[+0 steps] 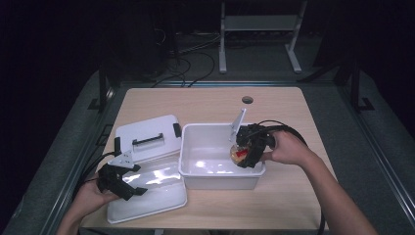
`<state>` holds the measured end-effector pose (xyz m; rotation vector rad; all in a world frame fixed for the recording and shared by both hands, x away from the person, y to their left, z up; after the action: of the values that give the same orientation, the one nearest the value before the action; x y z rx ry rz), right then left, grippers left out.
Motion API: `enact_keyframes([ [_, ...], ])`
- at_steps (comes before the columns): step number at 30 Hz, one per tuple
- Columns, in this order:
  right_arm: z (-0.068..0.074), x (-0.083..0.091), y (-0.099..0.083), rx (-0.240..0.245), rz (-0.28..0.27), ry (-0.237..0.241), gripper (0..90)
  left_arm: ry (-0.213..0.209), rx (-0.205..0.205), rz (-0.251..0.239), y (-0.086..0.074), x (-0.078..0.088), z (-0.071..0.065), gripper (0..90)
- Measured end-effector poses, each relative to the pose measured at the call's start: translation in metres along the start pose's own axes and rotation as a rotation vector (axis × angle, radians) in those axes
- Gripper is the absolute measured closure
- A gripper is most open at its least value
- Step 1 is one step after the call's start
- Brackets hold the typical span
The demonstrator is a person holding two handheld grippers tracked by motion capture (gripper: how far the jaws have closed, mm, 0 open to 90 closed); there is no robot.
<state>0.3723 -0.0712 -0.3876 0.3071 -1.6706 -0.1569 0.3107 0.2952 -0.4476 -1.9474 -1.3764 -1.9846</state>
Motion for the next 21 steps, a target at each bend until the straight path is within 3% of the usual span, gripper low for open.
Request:
enact_keyframes([
  [8,0.000,-0.006,-0.003,-0.016,0.011,0.000,19.6,0.000,0.000,0.000,0.000,0.001,0.000,12.7],
  [10,-0.002,-0.002,-0.001,-0.011,-0.029,-0.025,19.4,0.001,-0.001,0.001,0.000,0.000,0.000,12.7],
  [21,0.001,0.008,-0.004,-0.025,-0.036,-0.035,22.6,0.003,-0.003,0.006,0.002,0.000,-0.001,12.8],
])
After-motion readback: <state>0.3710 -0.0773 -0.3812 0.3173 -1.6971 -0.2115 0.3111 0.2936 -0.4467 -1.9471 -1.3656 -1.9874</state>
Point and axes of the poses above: each handheld gripper's, and its own axes: x roughly backward along the jaws, y roughly out of its top, z roughly to its left, the point moved 5 cm from there along -x, roughly forward along the jaws, and after that the axes turned 14 degrees about x, right-handed, at the moved point
